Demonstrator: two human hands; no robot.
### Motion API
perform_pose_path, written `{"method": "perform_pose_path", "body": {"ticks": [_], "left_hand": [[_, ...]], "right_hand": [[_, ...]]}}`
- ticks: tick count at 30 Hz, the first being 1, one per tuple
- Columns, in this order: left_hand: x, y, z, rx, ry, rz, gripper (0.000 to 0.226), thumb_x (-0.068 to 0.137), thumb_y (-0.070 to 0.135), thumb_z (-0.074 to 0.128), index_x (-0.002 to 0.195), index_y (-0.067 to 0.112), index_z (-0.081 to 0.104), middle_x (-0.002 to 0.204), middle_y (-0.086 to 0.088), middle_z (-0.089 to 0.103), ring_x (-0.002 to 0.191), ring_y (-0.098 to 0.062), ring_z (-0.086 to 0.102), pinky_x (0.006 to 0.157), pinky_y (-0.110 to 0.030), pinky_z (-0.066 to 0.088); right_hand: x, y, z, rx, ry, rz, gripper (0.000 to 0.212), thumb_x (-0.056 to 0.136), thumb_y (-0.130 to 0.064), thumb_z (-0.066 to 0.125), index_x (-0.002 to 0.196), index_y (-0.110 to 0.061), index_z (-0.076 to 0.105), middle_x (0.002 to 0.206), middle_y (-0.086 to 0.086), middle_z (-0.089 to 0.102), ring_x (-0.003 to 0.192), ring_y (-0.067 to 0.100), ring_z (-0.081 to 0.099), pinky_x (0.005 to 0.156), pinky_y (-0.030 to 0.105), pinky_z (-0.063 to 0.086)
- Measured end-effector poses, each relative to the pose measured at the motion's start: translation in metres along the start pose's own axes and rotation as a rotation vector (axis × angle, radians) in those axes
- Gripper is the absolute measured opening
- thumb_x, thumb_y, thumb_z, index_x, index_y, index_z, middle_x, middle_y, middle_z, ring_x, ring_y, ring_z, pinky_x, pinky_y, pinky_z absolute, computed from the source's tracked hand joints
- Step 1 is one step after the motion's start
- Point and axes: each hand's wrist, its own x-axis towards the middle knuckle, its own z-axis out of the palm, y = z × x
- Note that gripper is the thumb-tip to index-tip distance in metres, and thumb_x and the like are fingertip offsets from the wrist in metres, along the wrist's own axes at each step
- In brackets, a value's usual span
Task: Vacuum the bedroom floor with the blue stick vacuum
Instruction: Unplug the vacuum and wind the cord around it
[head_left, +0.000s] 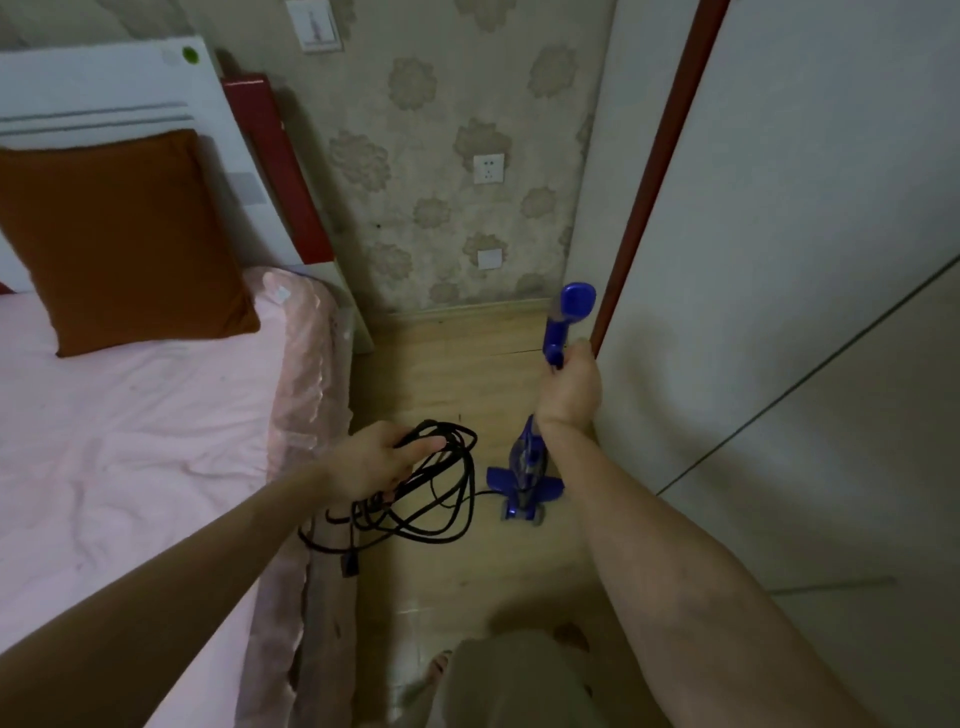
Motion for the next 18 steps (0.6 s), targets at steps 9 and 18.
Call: {"method": "perform_pose_path", "body": {"ticks": [9,18], "left_hand": [[0.028,0.017,0.007,0.15,-0.14,0.117,0.043,0.086,0.049,0.063,0.089,0.007,0.06,0.058,0.001,0.053,0.055,-0.016,0.052,0.06,-0.032,0.045],[0.058,0.068,0.046,0.094,-0.321,0.342,0.033,0.098,0.035,0.051,0.069,0.039,0.066,0.054,0.012,0.047,0.052,-0.008,0.044,0.056,-0.027,0.042]], "right_hand": [[-0.025,0.028,-0.037,-0.012,-0.152,-0.339,0.03,0.096,-0.027,0.053,0.124,-0.015,0.057,0.12,-0.003,0.055,0.109,0.008,0.054,0.096,0.029,0.048],[-0.031,0.028,-0.116,0.311,-0.861,0.164,0.064,0.098,-0.056,0.027,0.12,-0.009,0.065,0.109,0.0,0.07,0.108,0.012,0.062,0.113,0.036,0.031]]}}
